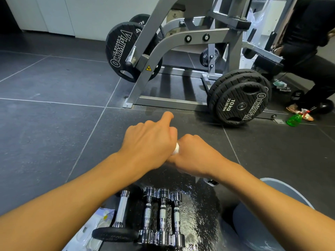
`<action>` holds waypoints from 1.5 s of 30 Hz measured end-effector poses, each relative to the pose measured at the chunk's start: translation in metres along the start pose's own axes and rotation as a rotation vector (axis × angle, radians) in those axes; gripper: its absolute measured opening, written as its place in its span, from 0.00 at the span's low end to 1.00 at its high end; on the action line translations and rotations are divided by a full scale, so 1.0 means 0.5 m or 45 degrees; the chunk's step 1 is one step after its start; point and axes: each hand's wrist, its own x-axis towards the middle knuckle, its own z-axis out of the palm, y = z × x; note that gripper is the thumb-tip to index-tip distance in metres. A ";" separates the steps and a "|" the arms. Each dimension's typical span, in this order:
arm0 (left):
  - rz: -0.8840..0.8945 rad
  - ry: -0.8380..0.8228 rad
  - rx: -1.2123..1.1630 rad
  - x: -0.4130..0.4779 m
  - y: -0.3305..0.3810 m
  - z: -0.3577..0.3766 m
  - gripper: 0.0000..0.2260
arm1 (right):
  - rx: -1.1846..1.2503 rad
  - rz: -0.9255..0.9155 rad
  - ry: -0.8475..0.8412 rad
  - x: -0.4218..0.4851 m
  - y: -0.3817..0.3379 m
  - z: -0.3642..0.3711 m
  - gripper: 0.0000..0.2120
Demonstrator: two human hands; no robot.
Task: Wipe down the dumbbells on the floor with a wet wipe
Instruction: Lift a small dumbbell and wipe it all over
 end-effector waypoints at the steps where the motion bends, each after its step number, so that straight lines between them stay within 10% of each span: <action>1: -0.033 -0.017 -0.033 0.002 -0.006 -0.003 0.17 | 0.009 0.034 -0.030 0.000 0.006 -0.004 0.18; 21: -0.294 -0.210 -0.653 0.028 -0.060 -0.033 0.13 | -0.759 -0.144 0.628 -0.007 0.064 -0.029 0.21; 33: 0.152 -0.012 -1.063 -0.014 -0.053 -0.043 0.13 | 0.813 0.015 -1.030 -0.055 0.085 -0.093 0.17; 41: -0.250 0.197 -1.110 0.020 -0.067 -0.027 0.05 | -0.195 0.016 0.176 -0.037 0.075 -0.083 0.13; 45: -0.469 0.296 -1.245 0.036 -0.084 -0.022 0.05 | -0.525 -0.009 0.436 -0.027 0.077 -0.075 0.16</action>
